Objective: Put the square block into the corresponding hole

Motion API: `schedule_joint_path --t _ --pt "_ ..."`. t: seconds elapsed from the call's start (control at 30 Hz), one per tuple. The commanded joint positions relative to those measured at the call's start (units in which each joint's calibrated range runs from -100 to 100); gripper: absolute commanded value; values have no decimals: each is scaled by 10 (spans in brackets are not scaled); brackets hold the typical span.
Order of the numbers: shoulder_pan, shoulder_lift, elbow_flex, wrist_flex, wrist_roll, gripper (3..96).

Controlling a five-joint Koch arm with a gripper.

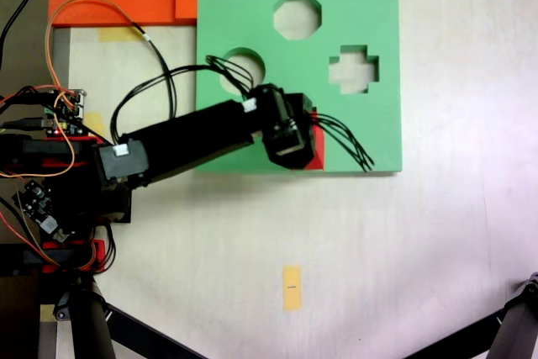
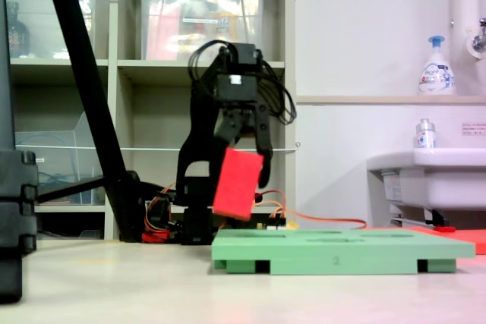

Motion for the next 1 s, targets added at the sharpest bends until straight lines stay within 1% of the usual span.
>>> schedule_joint_path --t 0.03,1.0 --pt "9 7 36 -23 11 249" --pt "51 151 45 -23 42 249"
